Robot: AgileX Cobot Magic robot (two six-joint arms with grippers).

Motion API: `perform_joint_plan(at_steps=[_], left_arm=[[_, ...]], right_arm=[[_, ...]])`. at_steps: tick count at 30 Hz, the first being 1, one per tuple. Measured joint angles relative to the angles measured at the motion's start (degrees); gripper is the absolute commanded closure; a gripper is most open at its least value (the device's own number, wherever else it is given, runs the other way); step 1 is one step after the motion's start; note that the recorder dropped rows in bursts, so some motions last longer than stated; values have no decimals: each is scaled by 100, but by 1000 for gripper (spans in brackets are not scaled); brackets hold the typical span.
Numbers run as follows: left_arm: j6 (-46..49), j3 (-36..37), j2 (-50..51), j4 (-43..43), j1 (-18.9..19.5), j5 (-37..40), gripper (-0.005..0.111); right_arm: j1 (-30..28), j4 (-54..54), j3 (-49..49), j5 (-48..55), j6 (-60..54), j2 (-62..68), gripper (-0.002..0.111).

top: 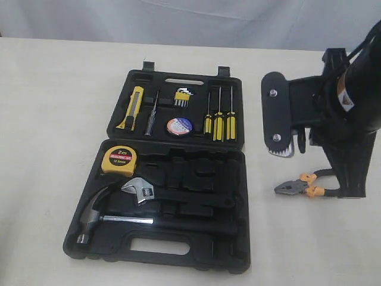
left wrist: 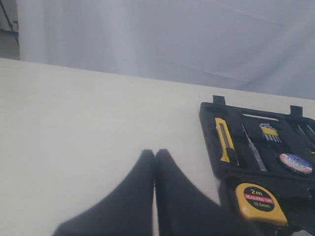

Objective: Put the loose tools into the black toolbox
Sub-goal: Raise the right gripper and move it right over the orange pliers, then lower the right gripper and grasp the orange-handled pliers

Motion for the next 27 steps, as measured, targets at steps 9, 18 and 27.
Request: perform_joint_plan(at_steps=[9, 18, 27], left_arm=[[0, 0, 0, 0, 0, 0, 107], [0, 0, 0, 0, 0, 0, 107], [0, 0, 0, 0, 0, 0, 107]], right_arm=[[-1179, 855, 542, -1486, -1331, 142, 109], [-1808, 1498, 542, -1283, -2897, 748, 83], [-1589, 1594, 542, -1403, -3031, 1350, 44]])
